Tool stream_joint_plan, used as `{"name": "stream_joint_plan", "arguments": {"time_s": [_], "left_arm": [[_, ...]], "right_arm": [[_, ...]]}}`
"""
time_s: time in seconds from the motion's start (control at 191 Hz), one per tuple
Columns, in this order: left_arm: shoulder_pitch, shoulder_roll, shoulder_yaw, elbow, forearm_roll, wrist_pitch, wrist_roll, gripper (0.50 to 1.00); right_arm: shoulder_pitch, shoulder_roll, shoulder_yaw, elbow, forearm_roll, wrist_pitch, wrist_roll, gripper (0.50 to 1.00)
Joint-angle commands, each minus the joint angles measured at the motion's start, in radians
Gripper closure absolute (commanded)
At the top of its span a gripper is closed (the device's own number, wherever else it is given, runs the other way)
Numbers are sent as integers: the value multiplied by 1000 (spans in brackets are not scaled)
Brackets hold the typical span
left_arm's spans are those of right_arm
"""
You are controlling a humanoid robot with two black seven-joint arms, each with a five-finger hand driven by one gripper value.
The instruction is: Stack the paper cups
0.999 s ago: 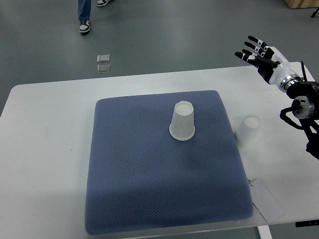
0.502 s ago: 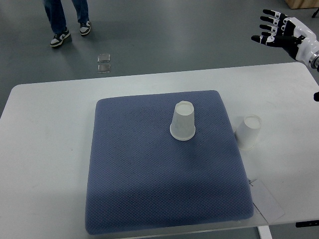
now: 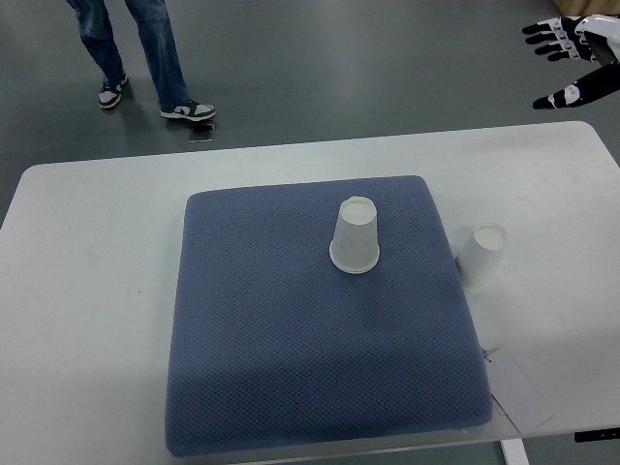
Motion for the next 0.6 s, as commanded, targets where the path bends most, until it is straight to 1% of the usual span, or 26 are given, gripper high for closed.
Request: {"name": "stream_joint_plan", "arguments": {"time_s": [0.0,0.209,0.419,0.487,0.597], "left_arm": [[-1,0,0,0,0,0,0,500],[-1,0,0,0,0,0,0,500],[-1,0,0,0,0,0,0,500],[-1,0,0,0,0,0,0,500],[1,0,0,0,0,0,0,500]], "right_arm": [[2,-46,-27,40,-100,14,21,583],[40,-118,-130,112,-208,17,24,583],[57,-130,-222,150,-285,18,24,583],[68,-148,-254,189,-292,18,24,583],[73,-148,-294,233,-294,18,24,583]]}}
